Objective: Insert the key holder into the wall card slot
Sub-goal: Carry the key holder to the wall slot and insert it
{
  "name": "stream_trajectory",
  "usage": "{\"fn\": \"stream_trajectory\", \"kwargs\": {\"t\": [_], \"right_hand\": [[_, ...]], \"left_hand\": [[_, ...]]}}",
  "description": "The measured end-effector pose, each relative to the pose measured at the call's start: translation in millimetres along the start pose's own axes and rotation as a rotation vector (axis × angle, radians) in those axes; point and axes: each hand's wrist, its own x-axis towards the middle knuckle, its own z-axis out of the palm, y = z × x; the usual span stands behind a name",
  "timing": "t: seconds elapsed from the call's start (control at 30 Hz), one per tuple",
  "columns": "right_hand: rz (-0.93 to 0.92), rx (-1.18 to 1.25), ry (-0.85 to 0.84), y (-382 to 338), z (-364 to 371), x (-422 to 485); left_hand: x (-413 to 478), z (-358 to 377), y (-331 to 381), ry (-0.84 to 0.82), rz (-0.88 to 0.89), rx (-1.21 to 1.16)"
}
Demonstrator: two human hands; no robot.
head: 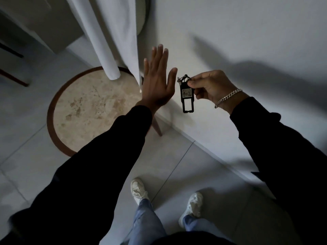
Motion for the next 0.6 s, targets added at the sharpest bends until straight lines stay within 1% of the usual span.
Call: {"fn": "stream_trajectory", "kwargs": {"t": [0.2, 0.4, 0.6], "right_hand": [[-0.049, 0.027, 0.008, -5.4, -68.9, -62.7], [-0.122, 0.061, 0.076, -11.4, -121.6, -118.8], [-0.206, 0.087, 0.196, -24.2, -164.0, -173.5]], "left_hand": [[4.8, 12.8, 91.0, 0.080, 0.118, -0.021], [15.3, 14.7, 167.3, 0.047, 0.320, -0.011], [29.4, 15.1, 232.0, 0.043, 0.480, -0.047]]}}
